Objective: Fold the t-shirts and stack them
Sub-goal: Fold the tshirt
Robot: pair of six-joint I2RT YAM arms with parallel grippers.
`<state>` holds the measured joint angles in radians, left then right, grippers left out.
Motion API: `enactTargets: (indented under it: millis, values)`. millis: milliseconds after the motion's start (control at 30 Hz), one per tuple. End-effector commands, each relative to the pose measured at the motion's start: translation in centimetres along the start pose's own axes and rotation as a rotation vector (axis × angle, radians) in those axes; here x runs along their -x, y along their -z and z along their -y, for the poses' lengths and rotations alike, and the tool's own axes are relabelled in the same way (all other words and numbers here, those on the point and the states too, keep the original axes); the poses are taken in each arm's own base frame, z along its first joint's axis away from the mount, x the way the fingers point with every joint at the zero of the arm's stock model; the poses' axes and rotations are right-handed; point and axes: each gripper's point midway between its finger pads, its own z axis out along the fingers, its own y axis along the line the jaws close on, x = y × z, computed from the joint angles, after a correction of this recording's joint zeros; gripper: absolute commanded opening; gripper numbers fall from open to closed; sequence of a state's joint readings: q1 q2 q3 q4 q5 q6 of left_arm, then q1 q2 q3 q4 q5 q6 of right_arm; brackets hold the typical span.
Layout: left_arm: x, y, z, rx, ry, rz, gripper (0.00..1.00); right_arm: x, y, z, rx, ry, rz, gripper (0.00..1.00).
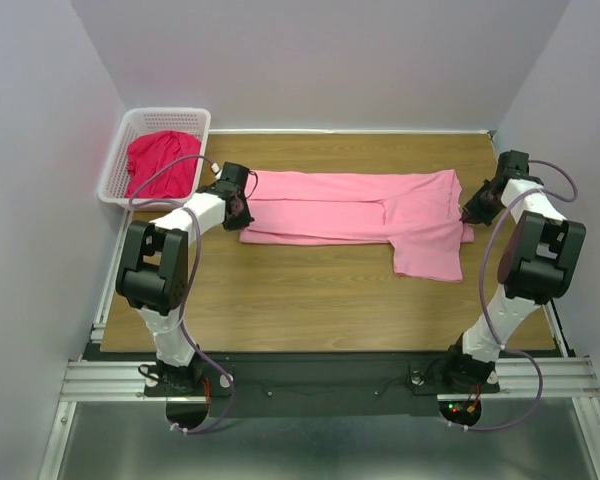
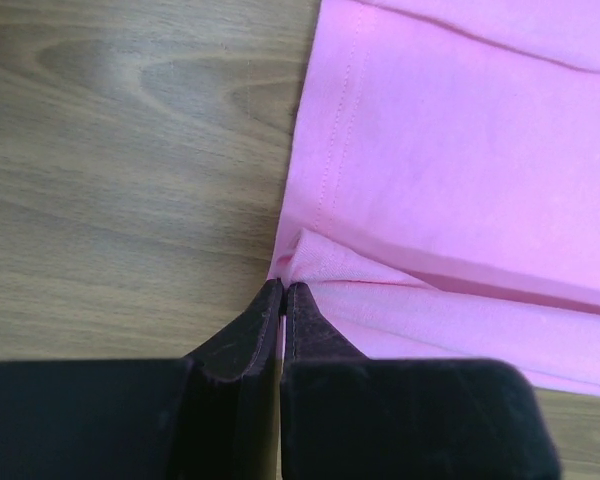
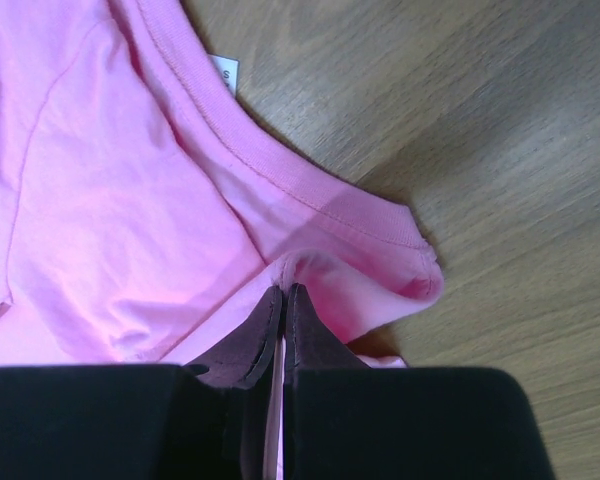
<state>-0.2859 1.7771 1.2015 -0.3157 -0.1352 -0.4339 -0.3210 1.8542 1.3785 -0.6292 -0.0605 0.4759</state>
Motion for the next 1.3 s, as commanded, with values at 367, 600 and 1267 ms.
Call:
enactTargets:
  millis: [367, 600, 1267]
  values:
    - [1.8, -0.2, -0.2, 0.026, 0.011, 0.044, 0.0, 1.6, -1.2, -1.1, 0.048, 0.0, 0.032, 0.01]
    - [4.5, 2.4, 0.8, -0.017, 0.036, 0.12, 0.47, 3.6, 2.5, -3.0, 0.088, 0.045, 0.135, 0.45]
    - [0.0, 6.8, 2.7, -0.117, -0.064, 0.119, 0.83, -11.1, 5.0, 5.0, -0.036, 0.057, -0.022, 0.68]
